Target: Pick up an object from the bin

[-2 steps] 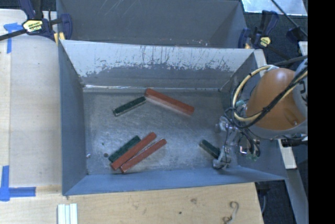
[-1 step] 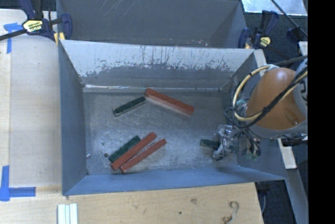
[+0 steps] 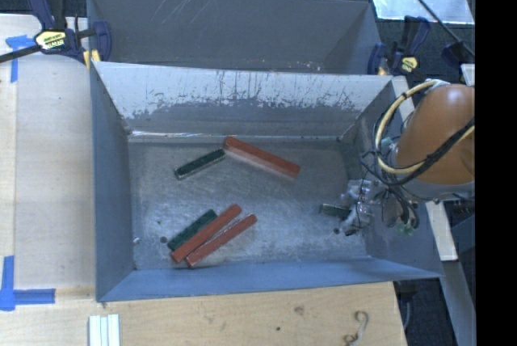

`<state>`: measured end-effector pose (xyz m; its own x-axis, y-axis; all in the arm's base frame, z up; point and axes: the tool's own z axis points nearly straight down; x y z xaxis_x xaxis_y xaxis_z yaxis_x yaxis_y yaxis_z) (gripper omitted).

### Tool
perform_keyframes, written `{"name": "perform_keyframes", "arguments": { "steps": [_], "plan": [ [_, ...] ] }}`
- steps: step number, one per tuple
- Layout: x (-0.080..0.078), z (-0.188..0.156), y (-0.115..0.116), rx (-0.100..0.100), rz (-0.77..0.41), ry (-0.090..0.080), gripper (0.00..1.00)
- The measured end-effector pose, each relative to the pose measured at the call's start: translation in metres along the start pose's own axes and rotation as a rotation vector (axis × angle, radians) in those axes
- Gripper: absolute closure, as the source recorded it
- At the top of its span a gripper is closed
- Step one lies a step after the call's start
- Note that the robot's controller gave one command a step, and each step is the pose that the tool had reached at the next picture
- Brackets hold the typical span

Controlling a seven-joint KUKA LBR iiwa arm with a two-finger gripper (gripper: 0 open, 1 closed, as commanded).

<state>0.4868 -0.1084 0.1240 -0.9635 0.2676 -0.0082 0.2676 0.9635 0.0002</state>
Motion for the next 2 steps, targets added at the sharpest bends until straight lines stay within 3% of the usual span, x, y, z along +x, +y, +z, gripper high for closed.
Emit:
{"name": "perform_keyframes", "arguments": {
  "steps": [2],
  "plan": [
    [-0.003,-0.052,-0.001,0.000,-0.005,0.003,1.00]
  ]
}}
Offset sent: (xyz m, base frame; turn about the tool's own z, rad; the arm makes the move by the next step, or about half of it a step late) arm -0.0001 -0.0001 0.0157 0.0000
